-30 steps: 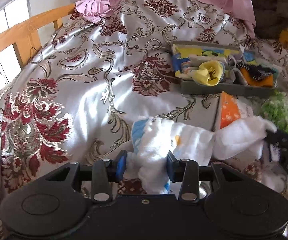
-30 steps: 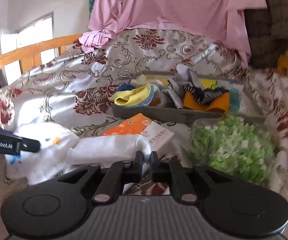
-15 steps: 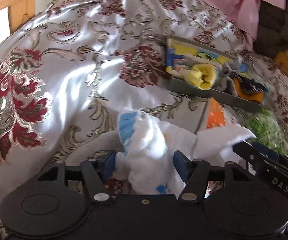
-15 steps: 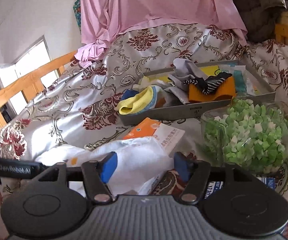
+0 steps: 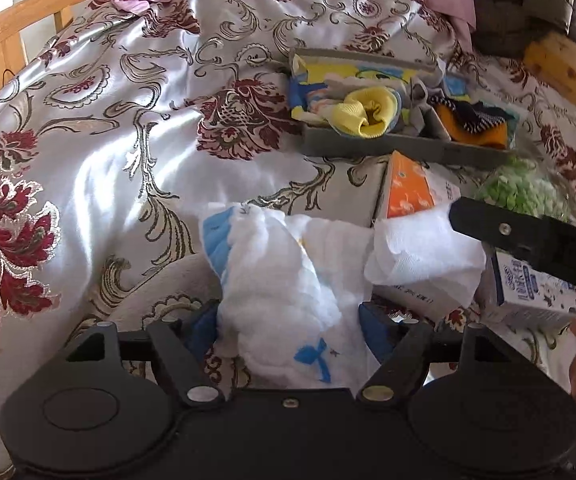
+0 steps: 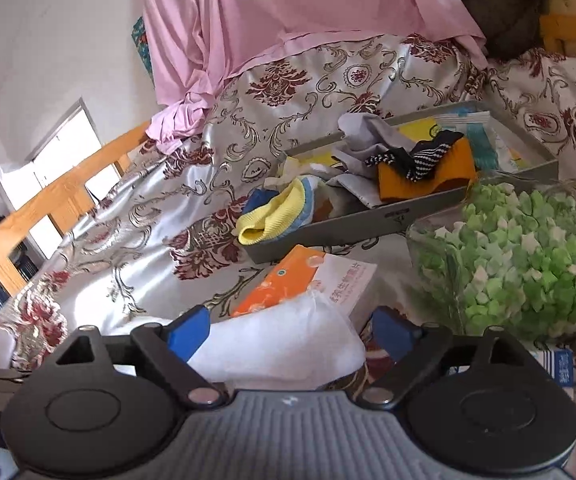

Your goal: Organize soft objects

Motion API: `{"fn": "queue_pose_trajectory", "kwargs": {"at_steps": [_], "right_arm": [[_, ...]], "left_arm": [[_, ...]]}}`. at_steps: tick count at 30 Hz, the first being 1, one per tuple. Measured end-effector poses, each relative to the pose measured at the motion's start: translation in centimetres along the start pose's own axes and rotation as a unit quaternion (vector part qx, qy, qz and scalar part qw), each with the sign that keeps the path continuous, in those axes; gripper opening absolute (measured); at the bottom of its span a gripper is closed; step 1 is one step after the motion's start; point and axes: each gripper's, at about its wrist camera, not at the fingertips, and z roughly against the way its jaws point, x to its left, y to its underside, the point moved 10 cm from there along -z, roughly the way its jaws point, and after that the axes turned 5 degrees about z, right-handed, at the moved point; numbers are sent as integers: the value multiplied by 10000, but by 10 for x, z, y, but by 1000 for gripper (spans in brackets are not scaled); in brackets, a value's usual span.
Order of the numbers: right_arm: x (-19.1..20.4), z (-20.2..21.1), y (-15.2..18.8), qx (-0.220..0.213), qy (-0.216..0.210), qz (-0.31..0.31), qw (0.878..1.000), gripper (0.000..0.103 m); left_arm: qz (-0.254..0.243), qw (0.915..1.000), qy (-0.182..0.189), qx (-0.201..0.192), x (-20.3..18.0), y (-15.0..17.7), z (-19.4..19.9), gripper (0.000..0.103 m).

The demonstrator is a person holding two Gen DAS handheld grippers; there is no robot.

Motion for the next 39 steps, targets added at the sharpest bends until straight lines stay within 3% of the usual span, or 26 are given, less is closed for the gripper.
{"fn": "queue_pose_trajectory", "kwargs": {"at_steps": [8, 13, 20, 26, 31, 32, 33, 34, 39], "right_arm": [[16, -7, 9, 130, -201, 284, 9993, 91], [20, -10, 13, 223, -180, 446, 9986, 83], [20, -10, 15, 237, 21, 665, 9975, 70], [20, -10, 16, 276, 51, 706, 9971, 66], [14, -8, 14, 265, 137, 591, 9978, 49], [12, -7, 13, 255, 179, 574, 9979, 40], [10, -6, 12, 231, 207, 567, 9979, 26], [10, -5, 11, 209, 182, 566, 9980, 20], [17, -4, 8, 144, 186, 770, 9968, 14]], "left_arm": [[-301, 9995, -85, 46, -6, 4, -9, 76], [-395, 9992, -103, 38, -7, 4, -12, 74], [-285, 9995, -97, 15, -3, 1, -11, 56], [-326, 9994, -82, 44, -4, 2, -12, 43], [-187, 9998, -1, 59, -2, 0, -12, 35], [-149, 9999, 14, 43, -1, -1, -11, 32], [-95, 10000, 23, 11, 0, -3, -9, 30], [-43, 10000, 24, -37, 1, -5, -8, 29], [200, 9989, -44, -421, 8, -18, 5, 27]]}}
